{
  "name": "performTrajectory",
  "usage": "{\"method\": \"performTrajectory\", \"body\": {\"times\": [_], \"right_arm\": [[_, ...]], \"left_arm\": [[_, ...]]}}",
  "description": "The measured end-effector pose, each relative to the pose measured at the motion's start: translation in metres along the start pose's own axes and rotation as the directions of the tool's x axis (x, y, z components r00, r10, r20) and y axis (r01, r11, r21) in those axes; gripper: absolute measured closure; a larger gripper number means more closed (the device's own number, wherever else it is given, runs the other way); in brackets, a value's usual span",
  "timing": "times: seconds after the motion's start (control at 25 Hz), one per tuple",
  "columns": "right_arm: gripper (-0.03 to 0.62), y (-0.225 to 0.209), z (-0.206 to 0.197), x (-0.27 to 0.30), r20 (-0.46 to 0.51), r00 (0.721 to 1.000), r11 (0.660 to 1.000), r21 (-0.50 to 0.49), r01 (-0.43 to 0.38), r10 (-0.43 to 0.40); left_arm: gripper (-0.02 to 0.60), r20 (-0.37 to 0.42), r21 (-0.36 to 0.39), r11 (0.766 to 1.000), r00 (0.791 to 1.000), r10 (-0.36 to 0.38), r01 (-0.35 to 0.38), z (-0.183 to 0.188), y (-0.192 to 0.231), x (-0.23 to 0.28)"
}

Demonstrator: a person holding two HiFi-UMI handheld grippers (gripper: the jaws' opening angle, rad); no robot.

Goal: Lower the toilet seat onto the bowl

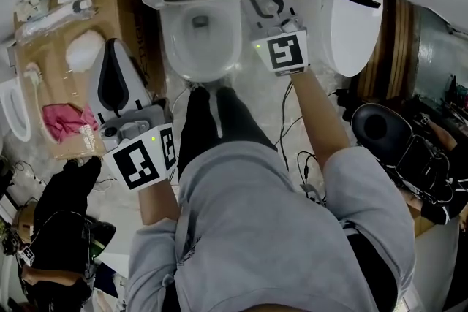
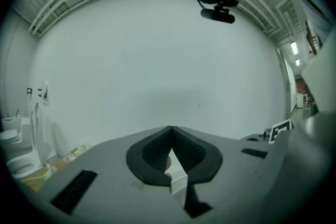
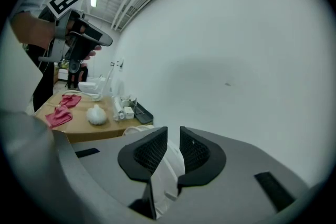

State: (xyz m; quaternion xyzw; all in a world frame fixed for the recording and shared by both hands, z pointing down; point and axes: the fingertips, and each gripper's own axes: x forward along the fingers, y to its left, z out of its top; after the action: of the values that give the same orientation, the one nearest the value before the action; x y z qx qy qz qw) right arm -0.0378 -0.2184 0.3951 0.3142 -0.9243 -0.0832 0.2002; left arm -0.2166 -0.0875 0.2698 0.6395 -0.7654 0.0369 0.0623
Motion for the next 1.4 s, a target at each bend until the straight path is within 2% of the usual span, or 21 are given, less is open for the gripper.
{"method": "performTrajectory", "body": {"times": [0.44, 1.08, 1.4], "right_arm": [[0.526, 0.013, -0.035, 0.026, -0.06, 0.996, 0.995, -0.077, -0.069, 0.064], [0.516, 0.016, -0.083, 0.062, -0.145, 0.982, 0.988, -0.073, -0.133, 0.121], [0.516, 0.02, -0.088, 0.066, -0.176, 0.975, 0.987, -0.065, -0.148, 0.134]], "left_arm": [[0.581, -0.022, 0.0, 1.0, 1.0, 0.013, -0.013, -0.019, 0.011, 0.001], [0.581, -0.077, 0.0, 1.0, 0.997, 0.021, -0.021, -0.048, 0.015, 0.015], [0.581, -0.09, -0.011, 1.0, 0.996, 0.025, -0.026, -0.052, 0.021, 0.014]]}}
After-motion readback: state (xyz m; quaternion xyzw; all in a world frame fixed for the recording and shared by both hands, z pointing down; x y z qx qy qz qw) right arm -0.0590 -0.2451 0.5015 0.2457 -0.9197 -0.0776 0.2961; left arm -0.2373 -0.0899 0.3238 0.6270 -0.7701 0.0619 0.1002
